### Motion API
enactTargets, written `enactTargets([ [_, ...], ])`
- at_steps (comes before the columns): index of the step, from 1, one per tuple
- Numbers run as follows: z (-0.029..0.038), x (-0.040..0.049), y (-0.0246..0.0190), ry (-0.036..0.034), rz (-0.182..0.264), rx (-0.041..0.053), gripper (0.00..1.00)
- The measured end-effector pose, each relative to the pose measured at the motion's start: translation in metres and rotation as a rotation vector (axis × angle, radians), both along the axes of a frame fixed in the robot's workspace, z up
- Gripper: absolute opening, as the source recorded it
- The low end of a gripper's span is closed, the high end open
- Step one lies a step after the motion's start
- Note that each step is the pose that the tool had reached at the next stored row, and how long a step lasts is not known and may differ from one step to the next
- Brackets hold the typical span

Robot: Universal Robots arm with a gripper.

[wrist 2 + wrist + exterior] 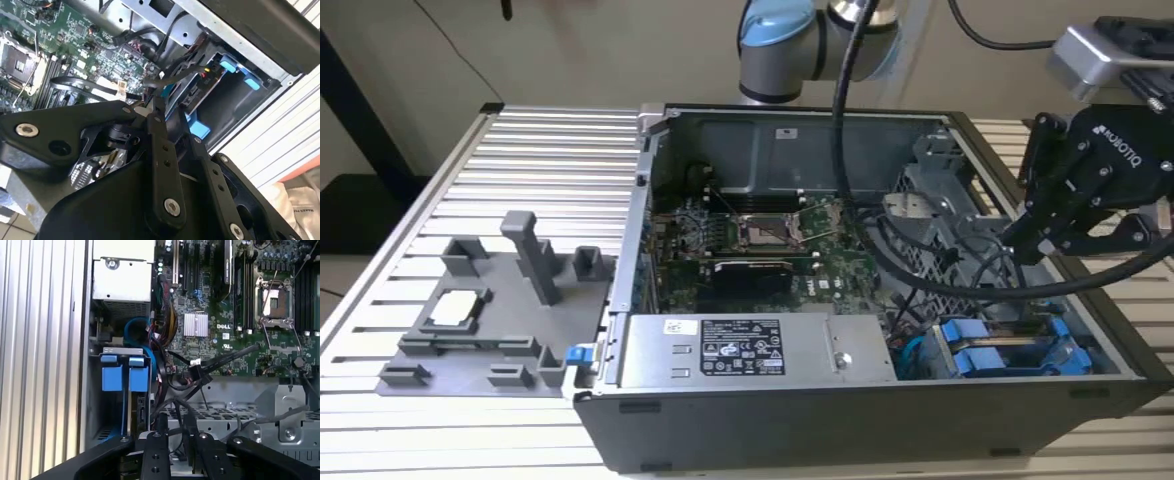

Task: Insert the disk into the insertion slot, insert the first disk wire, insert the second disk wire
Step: 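Insert the second disk wire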

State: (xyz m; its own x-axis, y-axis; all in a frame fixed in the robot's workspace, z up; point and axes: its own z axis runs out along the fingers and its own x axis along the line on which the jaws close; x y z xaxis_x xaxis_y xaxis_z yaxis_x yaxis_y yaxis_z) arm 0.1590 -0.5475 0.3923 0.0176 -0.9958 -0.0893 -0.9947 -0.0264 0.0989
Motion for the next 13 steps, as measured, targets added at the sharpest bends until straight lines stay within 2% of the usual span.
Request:
enactTargets([
  [9, -0.0021, -0.034, 0.009, -0.0054, -0.007, -0.0001, 0.27],
  [13, -0.0037, -0.0496, 0.0167, -0.0098, -0.007, -0.0006, 0.27],
])
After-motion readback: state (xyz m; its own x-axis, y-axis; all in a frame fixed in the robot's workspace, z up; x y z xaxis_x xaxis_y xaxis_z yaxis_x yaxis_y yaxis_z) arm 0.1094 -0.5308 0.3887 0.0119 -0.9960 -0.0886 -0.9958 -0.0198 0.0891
